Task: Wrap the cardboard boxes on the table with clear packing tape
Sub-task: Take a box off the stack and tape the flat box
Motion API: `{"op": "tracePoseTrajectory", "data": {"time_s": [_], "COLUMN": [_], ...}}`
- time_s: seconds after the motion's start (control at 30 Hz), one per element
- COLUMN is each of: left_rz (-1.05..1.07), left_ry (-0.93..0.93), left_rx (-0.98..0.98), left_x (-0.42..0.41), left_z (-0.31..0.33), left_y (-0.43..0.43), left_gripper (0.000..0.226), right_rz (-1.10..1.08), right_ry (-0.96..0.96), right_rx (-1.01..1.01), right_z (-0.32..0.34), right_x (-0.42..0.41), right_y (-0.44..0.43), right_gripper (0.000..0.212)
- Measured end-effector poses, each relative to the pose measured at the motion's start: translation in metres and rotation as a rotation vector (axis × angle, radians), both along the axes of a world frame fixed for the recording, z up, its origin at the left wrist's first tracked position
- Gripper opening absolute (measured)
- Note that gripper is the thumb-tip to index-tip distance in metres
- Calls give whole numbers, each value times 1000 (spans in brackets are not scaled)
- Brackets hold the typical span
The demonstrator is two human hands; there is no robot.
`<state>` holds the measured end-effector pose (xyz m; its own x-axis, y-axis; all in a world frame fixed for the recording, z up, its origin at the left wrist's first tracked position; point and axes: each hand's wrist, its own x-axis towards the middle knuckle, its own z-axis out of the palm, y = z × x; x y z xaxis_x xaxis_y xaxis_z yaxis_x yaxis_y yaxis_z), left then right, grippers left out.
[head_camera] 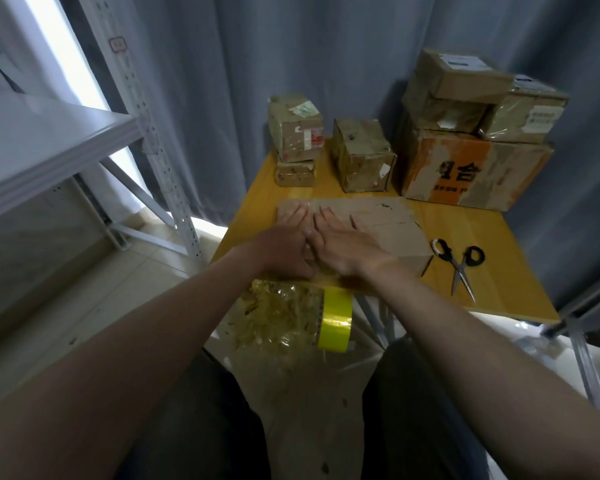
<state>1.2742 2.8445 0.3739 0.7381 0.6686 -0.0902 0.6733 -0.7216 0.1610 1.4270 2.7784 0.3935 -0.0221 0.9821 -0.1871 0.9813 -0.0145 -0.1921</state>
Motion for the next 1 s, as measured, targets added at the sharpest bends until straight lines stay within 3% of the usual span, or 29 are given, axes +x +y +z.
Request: {"op": "tracePoseTrajectory", "data": {"time_s": [0.4,0.6,1.0], "left_rz": [54,91,144], "left_ry": [-81,-99,-86], "left_rx": [-41,-61,-83], "left_x": [1,1,4], "left_z": [11,15,8], "left_y": [-8,-9,-1], "left_gripper": [134,141,156], "right_rz": [-71,-133,-35], "right_ry": [-10,29,-21], "right_rx": [142,75,159], "right_z": [1,11,-5], "right_x": [8,10,15], "right_y": [76,102,83], "right_gripper": [60,66,46]}}
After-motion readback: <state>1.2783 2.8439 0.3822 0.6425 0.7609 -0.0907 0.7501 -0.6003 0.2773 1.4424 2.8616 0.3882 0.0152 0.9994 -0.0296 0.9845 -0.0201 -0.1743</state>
